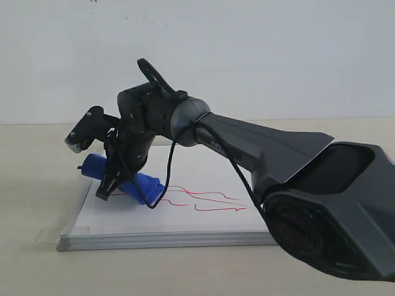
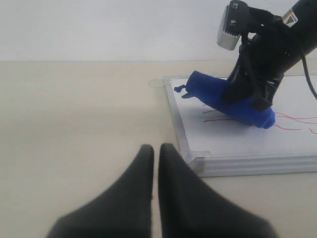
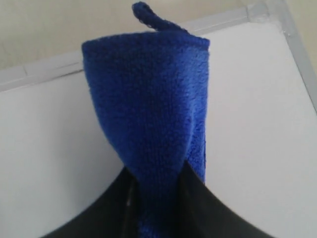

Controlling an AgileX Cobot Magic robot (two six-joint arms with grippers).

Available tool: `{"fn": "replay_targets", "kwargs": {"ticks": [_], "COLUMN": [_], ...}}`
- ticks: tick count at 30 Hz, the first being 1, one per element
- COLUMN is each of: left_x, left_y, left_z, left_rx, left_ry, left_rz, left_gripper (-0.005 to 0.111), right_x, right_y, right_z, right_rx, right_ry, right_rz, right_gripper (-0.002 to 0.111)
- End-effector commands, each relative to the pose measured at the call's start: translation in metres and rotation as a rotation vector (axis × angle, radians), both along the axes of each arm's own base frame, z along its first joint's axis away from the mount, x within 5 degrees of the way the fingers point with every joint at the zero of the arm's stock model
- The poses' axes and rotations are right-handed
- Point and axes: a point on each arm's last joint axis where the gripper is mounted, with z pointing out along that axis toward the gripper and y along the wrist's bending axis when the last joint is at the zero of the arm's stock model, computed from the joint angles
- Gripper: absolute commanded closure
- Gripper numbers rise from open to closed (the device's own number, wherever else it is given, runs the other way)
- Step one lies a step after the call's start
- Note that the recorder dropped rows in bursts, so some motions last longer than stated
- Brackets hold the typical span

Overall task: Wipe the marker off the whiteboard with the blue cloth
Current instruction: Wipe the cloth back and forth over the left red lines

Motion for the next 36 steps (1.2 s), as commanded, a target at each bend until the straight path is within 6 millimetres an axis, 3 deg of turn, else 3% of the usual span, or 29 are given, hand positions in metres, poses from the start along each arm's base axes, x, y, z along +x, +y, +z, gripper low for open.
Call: {"fn": "replay_targets", "kwargs": {"ticks": [1,5,11,17,22,29,36], "left_x": [0.0,0.0,0.0,0.0,0.0,0.0,0.0], "left_y": [-0.001,-0.001,-0.001,-0.001,-0.001,-0.001,-0.001], "left_z": [-0.001,-0.001,-0.001,-0.001,-0.001,-0.001,-0.001], "left_rx": [-0.007,-0.007,-0.007,-0.007,-0.007,-0.007,-0.007], "left_ry": [-0.001,-0.001,-0.001,-0.001,-0.001,-0.001,-0.001], "left_rz": [-0.01,-0.01,-0.01,-0.01,-0.01,-0.01,-0.01], "left_gripper": [0.103,0.103,0.103,0.103,0.103,0.103,0.103], "right_x": [-0.003,-0.004,0.005,0.039,0.061,0.05,0.023], "right_y": [0.007,0.009,0.007,-0.017,-0.045,-0.028,0.005], "right_z": [-0.001,-0.008,-0.039,-0.044,-0.044,-0.042,-0.036], "right_rx": [0.085,0.086,0.066,0.123,0.181,0.272,0.386], "right_ry": [0.048,0.06,0.042,-0.036,0.029,0.102,0.174], "right_rz": [0.052,0.077,0.057,-0.21,-0.409,-0.39,-0.147], "right_gripper": [0.108,0.108,0.108,0.108,0.108,0.108,0.108]}}
